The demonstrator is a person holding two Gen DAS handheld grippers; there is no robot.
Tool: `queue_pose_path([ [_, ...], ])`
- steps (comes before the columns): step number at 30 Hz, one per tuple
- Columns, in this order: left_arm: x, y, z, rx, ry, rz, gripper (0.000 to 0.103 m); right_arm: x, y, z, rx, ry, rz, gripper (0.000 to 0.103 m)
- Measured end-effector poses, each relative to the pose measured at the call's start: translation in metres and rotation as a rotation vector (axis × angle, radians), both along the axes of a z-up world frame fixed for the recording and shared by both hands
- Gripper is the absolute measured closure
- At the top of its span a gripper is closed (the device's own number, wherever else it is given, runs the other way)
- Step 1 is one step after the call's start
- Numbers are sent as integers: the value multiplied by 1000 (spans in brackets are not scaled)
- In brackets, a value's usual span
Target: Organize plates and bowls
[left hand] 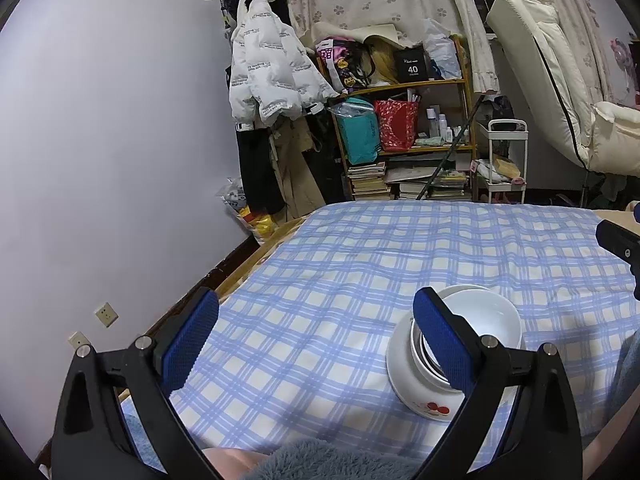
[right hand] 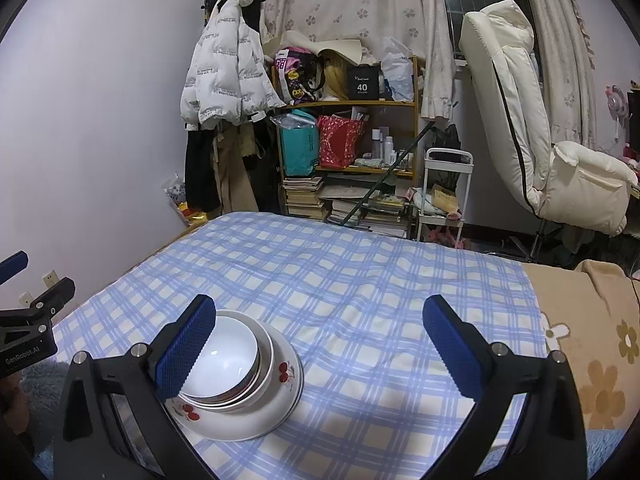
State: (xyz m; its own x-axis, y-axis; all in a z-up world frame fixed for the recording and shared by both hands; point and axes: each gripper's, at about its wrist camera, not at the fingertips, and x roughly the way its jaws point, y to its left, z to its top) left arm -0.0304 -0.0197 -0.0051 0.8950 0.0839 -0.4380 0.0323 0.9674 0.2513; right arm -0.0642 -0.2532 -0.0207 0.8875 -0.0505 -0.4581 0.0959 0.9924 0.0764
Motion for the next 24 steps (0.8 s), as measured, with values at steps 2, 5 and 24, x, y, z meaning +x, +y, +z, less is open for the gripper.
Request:
queue_pose_path([
  [2, 0, 0, -1, -6, 2, -4, 6, 0, 0, 0, 2, 1, 2, 0],
  [5, 0, 0, 0, -5, 4, -3, 6, 0, 1, -1, 1, 1, 2, 0],
  [24, -1, -2, 1, 3, -4, 1, 6, 1, 1, -2, 1, 4, 5, 0],
])
